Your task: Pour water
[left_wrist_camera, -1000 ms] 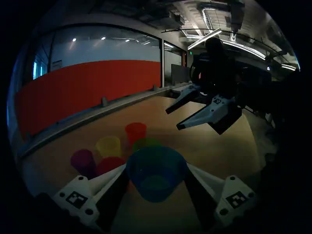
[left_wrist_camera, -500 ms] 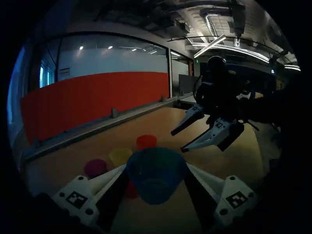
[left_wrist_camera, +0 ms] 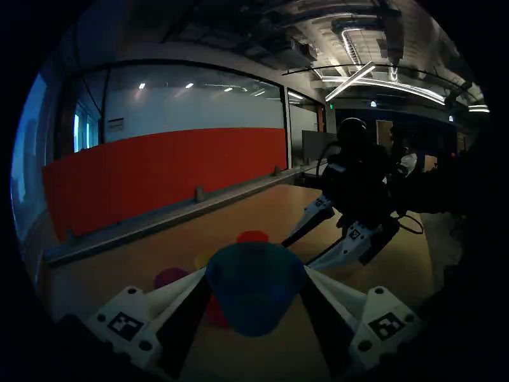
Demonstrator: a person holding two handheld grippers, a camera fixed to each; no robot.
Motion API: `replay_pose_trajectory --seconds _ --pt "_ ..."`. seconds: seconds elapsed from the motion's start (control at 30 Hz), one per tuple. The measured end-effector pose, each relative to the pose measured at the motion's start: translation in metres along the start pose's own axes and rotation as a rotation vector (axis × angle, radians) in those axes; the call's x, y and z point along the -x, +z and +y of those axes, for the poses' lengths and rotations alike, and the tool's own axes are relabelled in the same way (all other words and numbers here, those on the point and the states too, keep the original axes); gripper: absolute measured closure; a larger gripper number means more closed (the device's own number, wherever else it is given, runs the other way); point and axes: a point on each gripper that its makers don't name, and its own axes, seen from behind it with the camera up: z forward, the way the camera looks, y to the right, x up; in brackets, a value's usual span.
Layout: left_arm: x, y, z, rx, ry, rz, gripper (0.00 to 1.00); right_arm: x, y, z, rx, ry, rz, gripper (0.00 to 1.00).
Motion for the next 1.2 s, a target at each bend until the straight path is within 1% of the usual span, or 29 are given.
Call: replay_pose_trajectory --seconds 0.3,0.7,0.97,1.0,1.07,1.2 --pt "-0.011 -0.008 -0.006 -0.028 -0.005 0.025 0.13 0.006 0.021 -0.003 -0.012 0.0 -0.031 0.0" --pt "-0.02 -0.022 -0.011 -0.059 0.002 0.048 0.13 0.005 0.045 0.001 -0.01 0.003 -0.057 0.0" --pt "-0.028 -0.03 -0.017 -0.081 -0.002 0.067 0.13 0.003 0.054 0.002 -0.006 0.008 -0.058 0.01" --pt "-0.029 -0.031 -0.018 -0.082 -0.002 0.068 0.13 0.003 0.054 0.002 -0.005 0.008 -0.057 0.01" --pt "-0.029 -0.032 -0.018 -0.084 -0.002 0.069 0.13 0.003 0.055 0.002 -0.005 0.006 -0.056 0.07" --pt "-0.03 -0.033 -0.019 -0.089 -0.002 0.07 0.13 0.001 0.055 0.002 -0.002 0.005 -0.049 0.07"
